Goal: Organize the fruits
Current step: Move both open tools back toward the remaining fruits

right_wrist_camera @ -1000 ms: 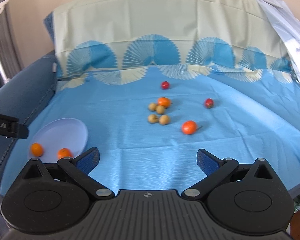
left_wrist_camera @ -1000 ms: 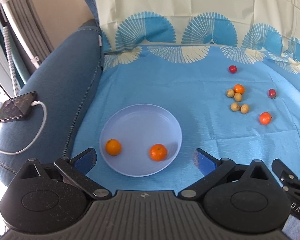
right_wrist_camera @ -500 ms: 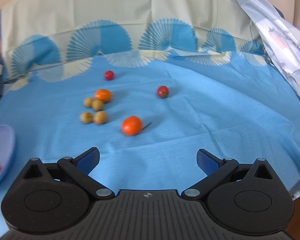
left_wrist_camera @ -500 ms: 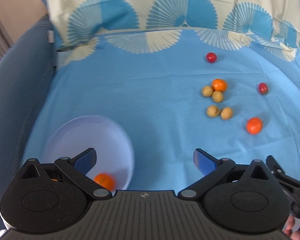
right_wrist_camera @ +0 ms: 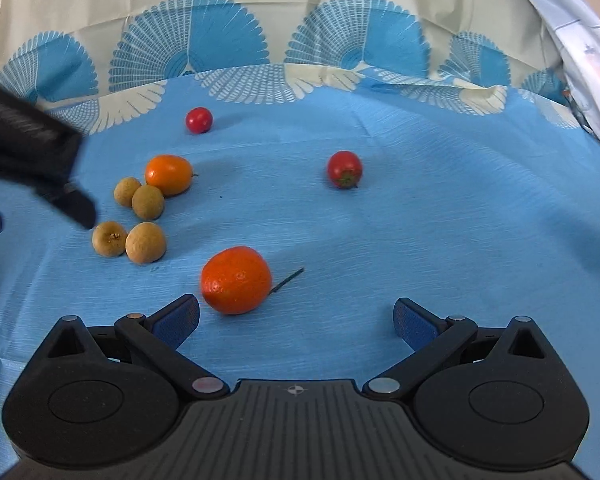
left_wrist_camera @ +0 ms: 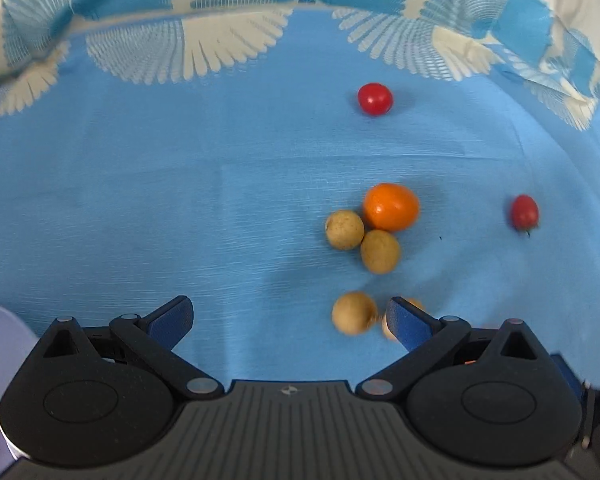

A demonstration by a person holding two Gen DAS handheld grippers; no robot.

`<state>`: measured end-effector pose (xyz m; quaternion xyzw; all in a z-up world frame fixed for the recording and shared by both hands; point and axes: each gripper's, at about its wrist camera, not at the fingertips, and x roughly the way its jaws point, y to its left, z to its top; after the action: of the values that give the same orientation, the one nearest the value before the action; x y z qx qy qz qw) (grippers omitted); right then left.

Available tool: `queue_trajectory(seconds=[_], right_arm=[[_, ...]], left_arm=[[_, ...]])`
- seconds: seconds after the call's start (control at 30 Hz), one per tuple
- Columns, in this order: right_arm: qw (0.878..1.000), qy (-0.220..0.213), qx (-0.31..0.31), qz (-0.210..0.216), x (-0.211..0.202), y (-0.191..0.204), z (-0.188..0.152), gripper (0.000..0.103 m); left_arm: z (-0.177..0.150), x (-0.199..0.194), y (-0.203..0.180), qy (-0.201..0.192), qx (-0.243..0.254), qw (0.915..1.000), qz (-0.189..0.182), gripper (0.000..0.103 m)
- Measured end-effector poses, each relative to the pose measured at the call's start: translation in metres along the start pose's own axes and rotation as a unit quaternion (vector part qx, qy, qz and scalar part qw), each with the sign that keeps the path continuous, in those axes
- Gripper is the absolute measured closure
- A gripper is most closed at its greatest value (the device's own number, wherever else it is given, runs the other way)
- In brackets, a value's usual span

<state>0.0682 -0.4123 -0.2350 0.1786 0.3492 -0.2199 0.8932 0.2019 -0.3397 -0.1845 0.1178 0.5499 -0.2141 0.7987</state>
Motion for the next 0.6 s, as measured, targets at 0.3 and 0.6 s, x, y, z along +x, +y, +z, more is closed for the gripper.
queue_trajectory(seconds=[0.3, 0.6], right_arm=[[1.0, -0.009, -0.029, 0.005, 0.015, 0.01, 0.001, 0.001], [0.999, -0.016, -0.031, 0.006, 0.018, 0.009, 0.0, 0.001]], left_arm=[[-0.006, 0.017, 0.018, 0.009, -0.04, 0.9978, -0.051, 0.0], [-0.022, 0.016, 0.0, -0.006, 0.056, 0.998, 0.027, 0.001]])
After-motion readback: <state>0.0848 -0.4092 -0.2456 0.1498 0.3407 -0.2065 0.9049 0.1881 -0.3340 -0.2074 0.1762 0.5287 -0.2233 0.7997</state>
